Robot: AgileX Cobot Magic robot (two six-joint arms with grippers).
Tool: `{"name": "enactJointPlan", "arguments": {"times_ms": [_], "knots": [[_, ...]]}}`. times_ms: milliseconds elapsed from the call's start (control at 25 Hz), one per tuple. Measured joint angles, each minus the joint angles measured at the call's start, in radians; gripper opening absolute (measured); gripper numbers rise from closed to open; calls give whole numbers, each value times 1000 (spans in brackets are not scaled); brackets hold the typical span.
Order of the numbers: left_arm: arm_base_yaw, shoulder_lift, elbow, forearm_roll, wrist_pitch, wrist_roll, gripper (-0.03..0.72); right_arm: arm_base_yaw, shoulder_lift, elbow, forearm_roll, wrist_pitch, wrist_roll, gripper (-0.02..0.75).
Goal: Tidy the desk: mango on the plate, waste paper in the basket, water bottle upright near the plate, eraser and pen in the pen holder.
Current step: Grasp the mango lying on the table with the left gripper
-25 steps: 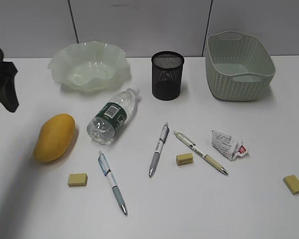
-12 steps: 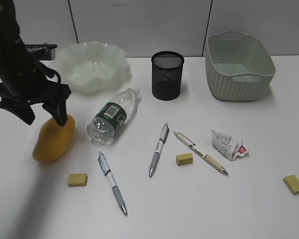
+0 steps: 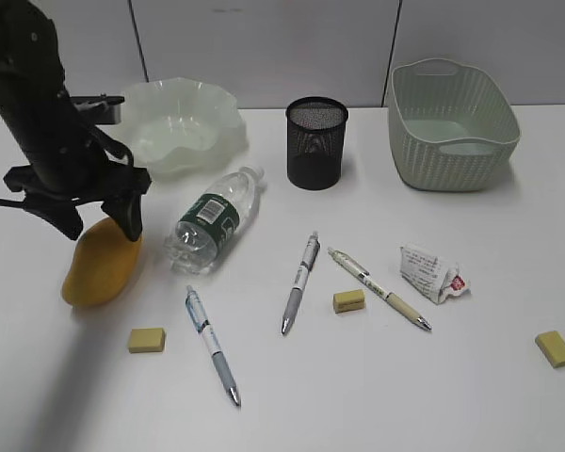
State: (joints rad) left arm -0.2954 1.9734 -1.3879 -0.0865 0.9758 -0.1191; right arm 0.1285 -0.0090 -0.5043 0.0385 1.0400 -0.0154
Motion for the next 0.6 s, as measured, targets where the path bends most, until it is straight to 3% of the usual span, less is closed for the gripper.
{"name": "enactJointPlan", "arguments": {"times_ms": [600], "knots": [[0, 68, -6, 12, -35, -33, 617, 0, 0, 0, 0, 0, 0, 457]]}}
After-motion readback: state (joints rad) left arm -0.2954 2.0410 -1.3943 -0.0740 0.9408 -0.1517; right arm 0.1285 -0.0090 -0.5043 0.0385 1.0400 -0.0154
